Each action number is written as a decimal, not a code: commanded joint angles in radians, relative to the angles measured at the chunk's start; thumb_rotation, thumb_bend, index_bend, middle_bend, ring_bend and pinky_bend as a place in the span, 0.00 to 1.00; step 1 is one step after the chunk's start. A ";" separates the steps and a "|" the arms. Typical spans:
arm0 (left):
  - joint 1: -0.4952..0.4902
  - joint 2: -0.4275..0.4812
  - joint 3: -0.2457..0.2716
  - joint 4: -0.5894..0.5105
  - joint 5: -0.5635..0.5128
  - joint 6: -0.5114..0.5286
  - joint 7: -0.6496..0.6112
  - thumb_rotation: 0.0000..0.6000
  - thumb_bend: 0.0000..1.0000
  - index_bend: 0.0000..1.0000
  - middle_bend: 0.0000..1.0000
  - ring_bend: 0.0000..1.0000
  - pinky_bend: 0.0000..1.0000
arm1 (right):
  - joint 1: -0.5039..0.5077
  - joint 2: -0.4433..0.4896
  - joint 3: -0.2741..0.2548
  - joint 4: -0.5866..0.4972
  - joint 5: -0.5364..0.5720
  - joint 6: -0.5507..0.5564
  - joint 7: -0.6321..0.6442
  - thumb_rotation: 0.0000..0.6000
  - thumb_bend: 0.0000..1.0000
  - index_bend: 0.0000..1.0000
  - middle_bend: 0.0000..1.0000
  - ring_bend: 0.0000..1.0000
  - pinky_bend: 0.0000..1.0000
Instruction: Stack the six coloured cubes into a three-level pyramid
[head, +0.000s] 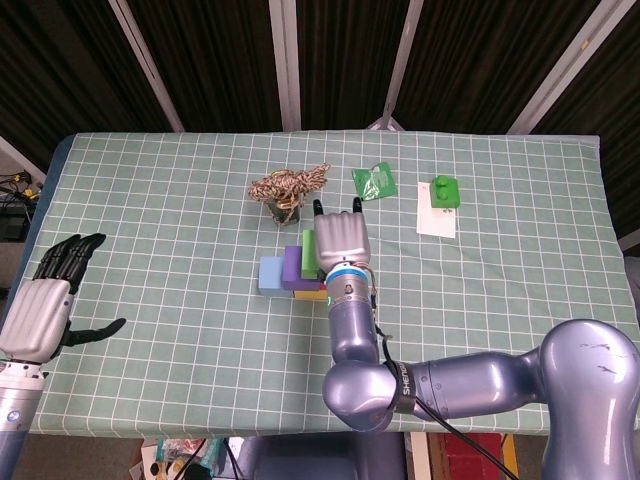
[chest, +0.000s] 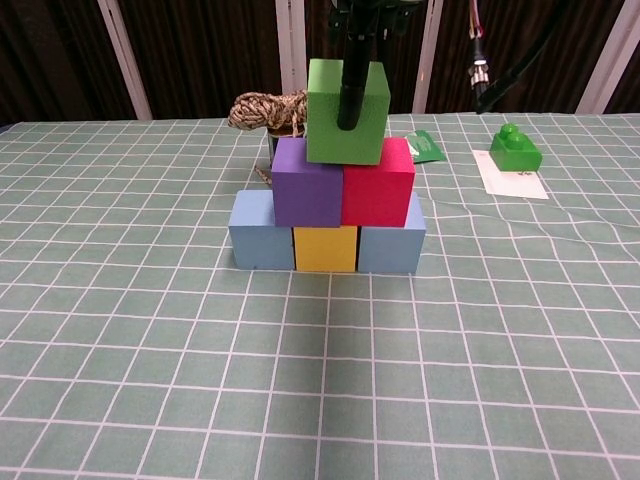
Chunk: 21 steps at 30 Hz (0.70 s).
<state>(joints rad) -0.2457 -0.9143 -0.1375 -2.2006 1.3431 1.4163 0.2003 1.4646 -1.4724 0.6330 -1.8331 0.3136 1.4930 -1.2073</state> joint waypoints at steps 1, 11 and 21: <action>0.001 0.001 0.000 -0.001 0.001 0.001 0.000 1.00 0.15 0.00 0.06 0.00 0.00 | -0.001 0.000 0.001 -0.001 0.001 0.002 -0.002 1.00 0.18 0.08 0.57 0.33 0.00; 0.002 0.001 0.000 -0.002 0.003 0.002 0.001 1.00 0.15 0.00 0.06 0.00 0.00 | -0.008 -0.005 0.003 -0.010 0.002 0.008 -0.003 1.00 0.18 0.08 0.57 0.33 0.00; 0.001 0.001 0.000 -0.002 -0.001 -0.002 0.004 1.00 0.15 0.00 0.06 0.00 0.00 | -0.010 -0.007 0.008 -0.005 -0.004 0.006 -0.007 1.00 0.18 0.08 0.57 0.33 0.00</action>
<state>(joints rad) -0.2449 -0.9135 -0.1376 -2.2022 1.3418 1.4147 0.2042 1.4551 -1.4793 0.6415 -1.8378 0.3096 1.4992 -1.2142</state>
